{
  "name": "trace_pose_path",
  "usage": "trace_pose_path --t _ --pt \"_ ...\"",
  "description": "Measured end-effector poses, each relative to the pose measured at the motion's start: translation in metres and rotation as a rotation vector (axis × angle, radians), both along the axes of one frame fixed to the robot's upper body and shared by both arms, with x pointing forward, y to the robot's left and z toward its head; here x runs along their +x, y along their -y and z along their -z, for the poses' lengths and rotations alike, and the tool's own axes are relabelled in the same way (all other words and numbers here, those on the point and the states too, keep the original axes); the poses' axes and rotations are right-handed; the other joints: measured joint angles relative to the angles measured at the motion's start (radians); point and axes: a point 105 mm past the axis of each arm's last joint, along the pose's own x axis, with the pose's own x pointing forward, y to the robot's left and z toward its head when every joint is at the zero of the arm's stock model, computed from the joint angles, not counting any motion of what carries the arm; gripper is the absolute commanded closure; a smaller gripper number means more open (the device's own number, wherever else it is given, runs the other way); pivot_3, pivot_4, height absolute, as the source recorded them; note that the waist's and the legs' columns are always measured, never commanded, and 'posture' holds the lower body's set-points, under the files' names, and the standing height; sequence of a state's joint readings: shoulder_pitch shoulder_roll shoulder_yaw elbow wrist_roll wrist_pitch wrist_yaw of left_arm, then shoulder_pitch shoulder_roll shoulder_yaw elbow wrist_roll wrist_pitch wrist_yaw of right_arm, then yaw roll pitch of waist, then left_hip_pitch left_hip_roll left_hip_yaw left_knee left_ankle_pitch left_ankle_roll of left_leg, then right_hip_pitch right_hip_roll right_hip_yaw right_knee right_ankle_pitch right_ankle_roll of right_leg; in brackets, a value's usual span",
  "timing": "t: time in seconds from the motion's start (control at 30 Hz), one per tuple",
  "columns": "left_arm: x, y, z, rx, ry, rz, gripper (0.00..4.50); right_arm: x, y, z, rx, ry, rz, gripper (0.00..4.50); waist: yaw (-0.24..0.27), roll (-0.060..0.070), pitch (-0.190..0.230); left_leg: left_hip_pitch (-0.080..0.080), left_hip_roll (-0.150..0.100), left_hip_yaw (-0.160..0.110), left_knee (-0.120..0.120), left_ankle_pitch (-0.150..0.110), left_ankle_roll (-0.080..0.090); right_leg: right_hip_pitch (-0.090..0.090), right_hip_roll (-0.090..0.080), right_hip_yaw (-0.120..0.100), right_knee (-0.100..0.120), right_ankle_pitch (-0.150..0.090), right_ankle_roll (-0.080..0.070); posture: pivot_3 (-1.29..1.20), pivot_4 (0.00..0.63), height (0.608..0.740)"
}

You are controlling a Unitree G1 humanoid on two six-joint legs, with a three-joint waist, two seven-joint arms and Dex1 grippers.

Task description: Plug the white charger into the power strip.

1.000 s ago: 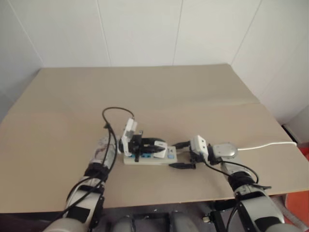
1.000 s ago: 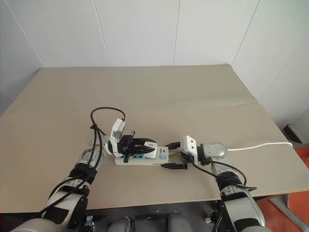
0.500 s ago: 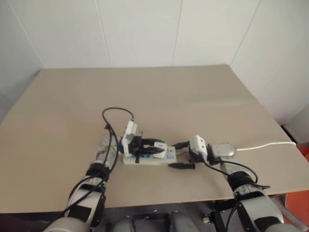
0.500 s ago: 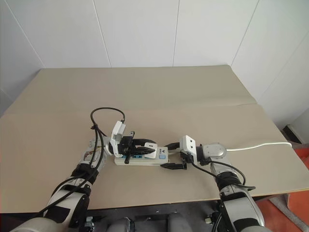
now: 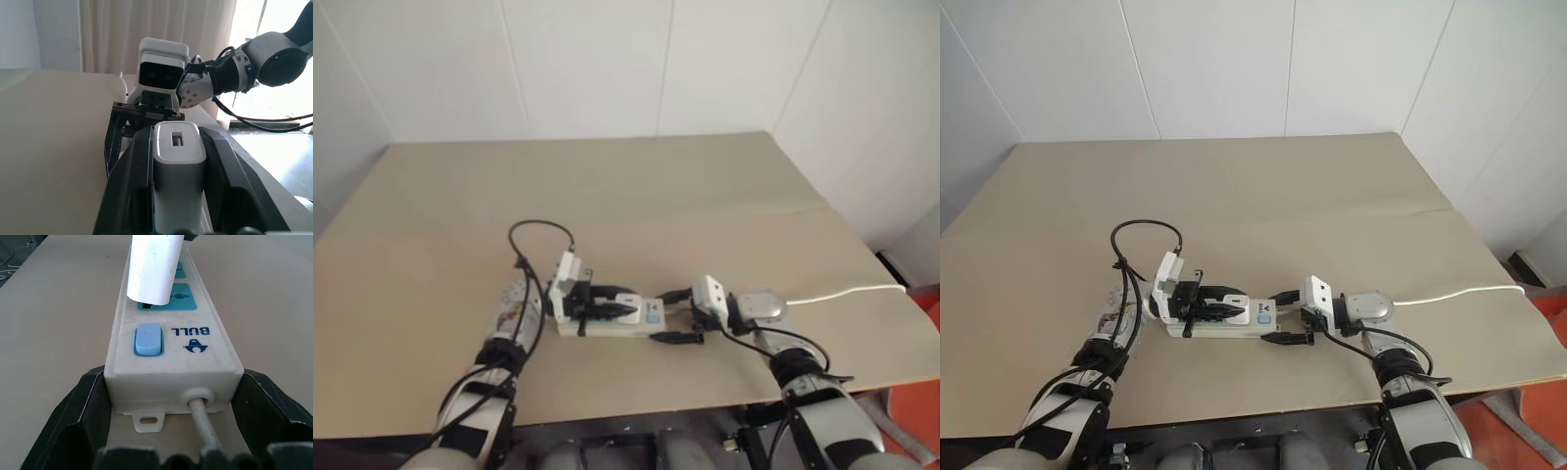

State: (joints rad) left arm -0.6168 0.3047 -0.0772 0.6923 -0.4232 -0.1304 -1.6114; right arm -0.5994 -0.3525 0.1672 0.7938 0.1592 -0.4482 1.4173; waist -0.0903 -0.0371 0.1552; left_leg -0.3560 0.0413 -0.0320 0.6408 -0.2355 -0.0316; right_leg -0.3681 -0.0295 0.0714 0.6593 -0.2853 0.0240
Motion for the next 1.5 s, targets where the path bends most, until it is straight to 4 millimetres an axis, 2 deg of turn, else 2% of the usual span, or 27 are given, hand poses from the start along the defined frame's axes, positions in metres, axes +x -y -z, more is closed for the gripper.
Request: trace_pose_path --t 0.47,0.77,0.83,0.97,1.17,1.43,1.5 --pt "-0.003 -0.001 0.004 0.048 0.085 0.021 3.47 0.000 -0.003 0.001 -0.001 -0.002 -0.004 1.07 -0.002 0.000 -0.002 0.002 0.005 0.002 0.000 -0.002 0.003 0.001 0.005 0.000 -0.001 0.000 -0.001 0.00 0.150 0.740" --pt "-0.005 -0.002 0.008 0.047 0.071 0.014 3.47 -0.001 -0.003 0.002 -0.002 -0.005 -0.002 1.07 -0.001 0.000 -0.005 0.002 0.005 0.002 0.000 -0.002 0.003 0.001 0.005 0.000 -0.001 -0.001 -0.001 0.00 0.150 0.740" --pt "-0.005 -0.003 0.009 0.054 0.065 0.011 2.71 -0.001 -0.003 0.003 -0.002 -0.007 -0.001 1.07 -0.001 0.000 -0.006 0.002 0.005 0.002 0.000 -0.002 0.003 0.001 0.005 0.000 -0.001 -0.001 -0.001 0.00 0.150 0.740" --pt "-0.003 -0.022 0.014 0.094 0.039 -0.045 1.66 -0.002 0.000 0.004 -0.006 -0.011 0.003 1.07 0.001 0.010 -0.013 0.002 0.005 0.003 -0.001 -0.003 0.004 0.001 0.004 0.001 -0.002 -0.003 0.002 0.00 0.150 0.740" --pt "-0.004 -0.025 0.016 0.086 0.038 -0.056 0.02 -0.002 0.005 0.006 -0.010 -0.018 0.016 1.07 0.019 0.012 -0.016 0.004 0.005 0.004 -0.001 -0.003 0.004 0.005 0.004 0.001 -0.004 -0.005 0.004 0.00 0.150 0.740" --pt "-0.007 -0.027 0.012 0.065 0.031 -0.053 0.02 -0.002 0.005 0.005 -0.010 -0.017 0.013 1.07 0.019 0.012 -0.016 0.004 0.005 0.004 -0.001 -0.003 0.004 0.004 0.004 0.001 -0.004 -0.005 0.004 0.00 0.150 0.740" --pt "-0.008 -0.028 0.010 0.050 0.021 -0.060 0.00 -0.002 0.005 0.005 -0.010 -0.015 0.013 0.35 0.019 0.011 -0.015 0.003 0.005 0.004 -0.001 -0.003 0.004 0.004 0.004 0.001 -0.004 -0.005 0.004 0.00 0.150 0.740"
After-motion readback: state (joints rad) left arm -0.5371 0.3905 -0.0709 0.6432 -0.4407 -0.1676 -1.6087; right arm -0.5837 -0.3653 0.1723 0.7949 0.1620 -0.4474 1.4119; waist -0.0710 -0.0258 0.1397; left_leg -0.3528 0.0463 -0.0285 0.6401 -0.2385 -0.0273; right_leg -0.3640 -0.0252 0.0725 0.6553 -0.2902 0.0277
